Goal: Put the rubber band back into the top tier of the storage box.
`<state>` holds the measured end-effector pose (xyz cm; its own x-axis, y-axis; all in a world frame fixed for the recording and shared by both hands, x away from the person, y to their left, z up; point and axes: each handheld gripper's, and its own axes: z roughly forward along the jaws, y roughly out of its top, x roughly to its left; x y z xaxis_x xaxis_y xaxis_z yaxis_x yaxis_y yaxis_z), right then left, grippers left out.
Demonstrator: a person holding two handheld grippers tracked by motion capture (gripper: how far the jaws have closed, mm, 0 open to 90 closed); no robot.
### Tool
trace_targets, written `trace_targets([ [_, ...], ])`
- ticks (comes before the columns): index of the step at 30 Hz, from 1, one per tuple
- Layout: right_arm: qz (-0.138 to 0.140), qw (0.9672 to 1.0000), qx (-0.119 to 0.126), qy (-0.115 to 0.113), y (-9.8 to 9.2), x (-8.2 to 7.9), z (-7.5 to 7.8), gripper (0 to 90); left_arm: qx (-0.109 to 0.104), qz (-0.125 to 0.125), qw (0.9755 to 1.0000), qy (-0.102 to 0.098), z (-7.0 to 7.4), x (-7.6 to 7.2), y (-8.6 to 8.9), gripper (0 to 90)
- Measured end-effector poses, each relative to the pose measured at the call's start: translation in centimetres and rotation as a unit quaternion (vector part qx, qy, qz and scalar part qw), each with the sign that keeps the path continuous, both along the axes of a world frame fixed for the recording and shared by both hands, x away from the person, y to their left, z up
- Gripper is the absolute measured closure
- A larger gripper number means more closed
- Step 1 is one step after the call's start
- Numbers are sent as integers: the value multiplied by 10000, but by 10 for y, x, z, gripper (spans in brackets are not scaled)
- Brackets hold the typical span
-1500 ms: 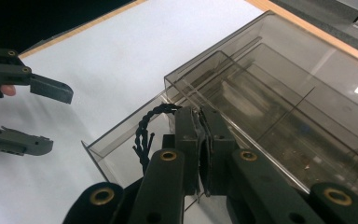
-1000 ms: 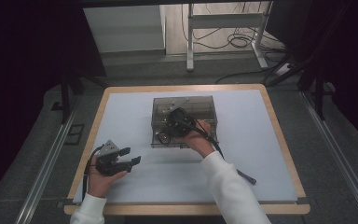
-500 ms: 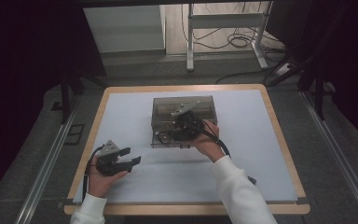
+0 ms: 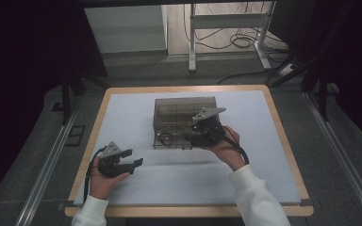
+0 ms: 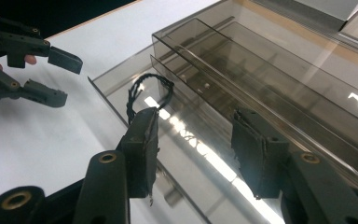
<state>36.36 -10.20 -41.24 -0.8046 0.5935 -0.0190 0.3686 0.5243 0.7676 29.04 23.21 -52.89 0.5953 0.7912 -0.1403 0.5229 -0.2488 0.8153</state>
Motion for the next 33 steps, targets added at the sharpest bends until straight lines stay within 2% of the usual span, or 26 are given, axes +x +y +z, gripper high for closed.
trace_targets([
  [19, -374, 9992, 56, -132, -53, -23, 4, 480, -16, 12, 10000, -6, 1, 0, 0, 356],
  [33, -567, 9983, 35, -162, -83, -34, 1, 473, -36, 45, 10000, 7, 1, -1, 1, 355],
])
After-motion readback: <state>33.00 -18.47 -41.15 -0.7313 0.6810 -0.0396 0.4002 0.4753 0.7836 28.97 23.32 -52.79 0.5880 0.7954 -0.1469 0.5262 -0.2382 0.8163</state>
